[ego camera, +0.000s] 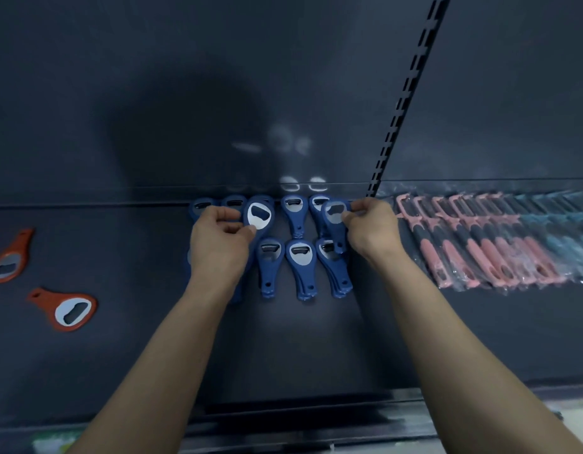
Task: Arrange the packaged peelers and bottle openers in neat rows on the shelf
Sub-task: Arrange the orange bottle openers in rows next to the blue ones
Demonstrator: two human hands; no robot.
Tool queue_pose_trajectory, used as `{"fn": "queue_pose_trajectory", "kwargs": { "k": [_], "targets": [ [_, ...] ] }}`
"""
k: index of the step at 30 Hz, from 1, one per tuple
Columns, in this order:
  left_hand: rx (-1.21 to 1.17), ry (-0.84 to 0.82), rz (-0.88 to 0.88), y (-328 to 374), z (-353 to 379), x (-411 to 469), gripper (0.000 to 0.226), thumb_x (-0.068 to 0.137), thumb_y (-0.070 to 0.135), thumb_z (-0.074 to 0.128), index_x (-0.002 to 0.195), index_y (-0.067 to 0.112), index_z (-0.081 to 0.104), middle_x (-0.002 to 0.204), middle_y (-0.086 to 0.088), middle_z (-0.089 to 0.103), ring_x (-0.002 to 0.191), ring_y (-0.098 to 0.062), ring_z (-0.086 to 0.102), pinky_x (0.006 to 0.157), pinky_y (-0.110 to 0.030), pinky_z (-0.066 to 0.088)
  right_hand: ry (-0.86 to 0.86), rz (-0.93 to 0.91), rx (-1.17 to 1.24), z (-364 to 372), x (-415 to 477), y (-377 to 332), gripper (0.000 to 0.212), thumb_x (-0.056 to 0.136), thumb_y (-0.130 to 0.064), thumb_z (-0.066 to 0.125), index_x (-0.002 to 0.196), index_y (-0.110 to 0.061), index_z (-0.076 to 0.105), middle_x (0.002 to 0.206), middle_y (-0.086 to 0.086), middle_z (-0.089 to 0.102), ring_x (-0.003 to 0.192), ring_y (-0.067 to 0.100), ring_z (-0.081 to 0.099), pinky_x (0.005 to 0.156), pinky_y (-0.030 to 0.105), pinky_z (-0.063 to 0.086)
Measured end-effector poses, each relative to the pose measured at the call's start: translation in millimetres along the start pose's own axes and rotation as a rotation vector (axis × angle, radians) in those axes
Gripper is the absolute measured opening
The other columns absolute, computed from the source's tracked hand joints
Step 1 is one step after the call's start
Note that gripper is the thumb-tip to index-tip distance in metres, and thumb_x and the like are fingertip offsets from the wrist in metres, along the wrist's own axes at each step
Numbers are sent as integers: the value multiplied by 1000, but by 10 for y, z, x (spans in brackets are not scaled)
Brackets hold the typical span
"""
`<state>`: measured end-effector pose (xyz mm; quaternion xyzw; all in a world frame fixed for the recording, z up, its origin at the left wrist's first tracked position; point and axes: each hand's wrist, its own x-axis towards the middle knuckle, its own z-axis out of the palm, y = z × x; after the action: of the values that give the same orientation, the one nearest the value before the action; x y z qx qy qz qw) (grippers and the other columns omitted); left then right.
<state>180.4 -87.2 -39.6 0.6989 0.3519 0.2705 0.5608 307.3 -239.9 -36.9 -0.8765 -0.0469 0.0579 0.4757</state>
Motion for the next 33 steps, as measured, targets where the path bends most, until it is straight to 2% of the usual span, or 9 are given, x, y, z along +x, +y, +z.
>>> {"fn": "queue_pose_trajectory", "kwargs": {
  "k": [4, 6, 9, 15, 23, 26, 29, 31, 33],
  "targets": [
    [-20, 6, -17, -19, 34, 68, 22, 81, 12, 70, 89, 23, 54, 76, 6, 62, 65, -5, 57, 56, -17, 40, -77, -12, -39, 123, 81, -134, 25, 90, -16, 59, 111, -3, 62, 105, 13, 66, 89, 25, 65, 72, 27, 50],
    [-22, 13, -13, -25, 34, 97, 22, 81, 13, 70, 85, 27, 54, 74, 8, 62, 63, -3, 57, 55, -16, 40, -104, -14, -33, 189, 113, -217, 25, 90, -14, 59, 103, 7, 60, 100, 18, 68, 86, 31, 67, 74, 37, 56],
    [-28, 20, 1, -24, 13, 143, 23, 82, 14, 70, 82, 30, 53, 72, 10, 62, 59, 0, 57, 53, -15, 40, -135, -19, -32, 288, 152, -346, 34, 90, -12, 59, 110, 15, 56, 101, 23, 66, 89, 37, 66, 77, 49, 55],
    [-32, 82, 5, -35, -83, 291, 21, 81, 12, 70, 91, 22, 53, 80, 6, 62, 66, -2, 57, 52, -8, 42, -172, -8, -75, 413, 240, -439, 29, 88, -7, 58, 108, 14, 59, 100, 20, 67, 87, 34, 67, 76, 48, 56],
    [46, 197, -43, -128, -428, 511, 28, 83, 13, 70, 101, 17, 49, 84, 8, 54, 72, -2, 52, 57, -15, 38, -207, -122, -41, 602, 138, -588, 26, 88, -9, 56, 102, 13, 57, 99, 28, 65, 92, 44, 60, 75, 54, 52],
    [88, 195, -77, -191, -650, 543, 32, 82, 13, 71, 102, 17, 47, 82, 6, 53, 71, -4, 51, 57, -17, 37, -238, -166, -23, 732, 51, -706, 19, 88, -11, 58, 95, 7, 60, 92, 24, 67, 87, 41, 63, 73, 45, 54],
    [148, 146, -133, -262, -867, 554, 40, 79, 12, 73, 111, 13, 50, 86, 2, 56, 78, -15, 57, 66, -27, 45, -275, -213, -4, 927, -101, -830, 15, 87, -12, 59, 89, 3, 60, 85, 22, 67, 82, 39, 64, 72, 44, 55],
    [168, 115, -166, -310, -993, 560, 45, 78, 11, 74, 116, 10, 51, 93, -4, 59, 85, -22, 60, 72, -33, 49, -316, -240, 1, 1073, -222, -906, 7, 87, -13, 59, 84, -6, 59, 82, 17, 66, 81, 36, 64, 71, 42, 55],
    [174, 89, -175, -346, -1103, 572, 46, 78, 11, 73, 118, 10, 51, 92, -4, 58, 85, -23, 60, 76, -37, 52, -336, -252, 4, 1193, -328, -975, 3, 86, -13, 59, 84, -13, 57, 82, 12, 64, 82, 34, 64, 74, 42, 55]
  ]
}}
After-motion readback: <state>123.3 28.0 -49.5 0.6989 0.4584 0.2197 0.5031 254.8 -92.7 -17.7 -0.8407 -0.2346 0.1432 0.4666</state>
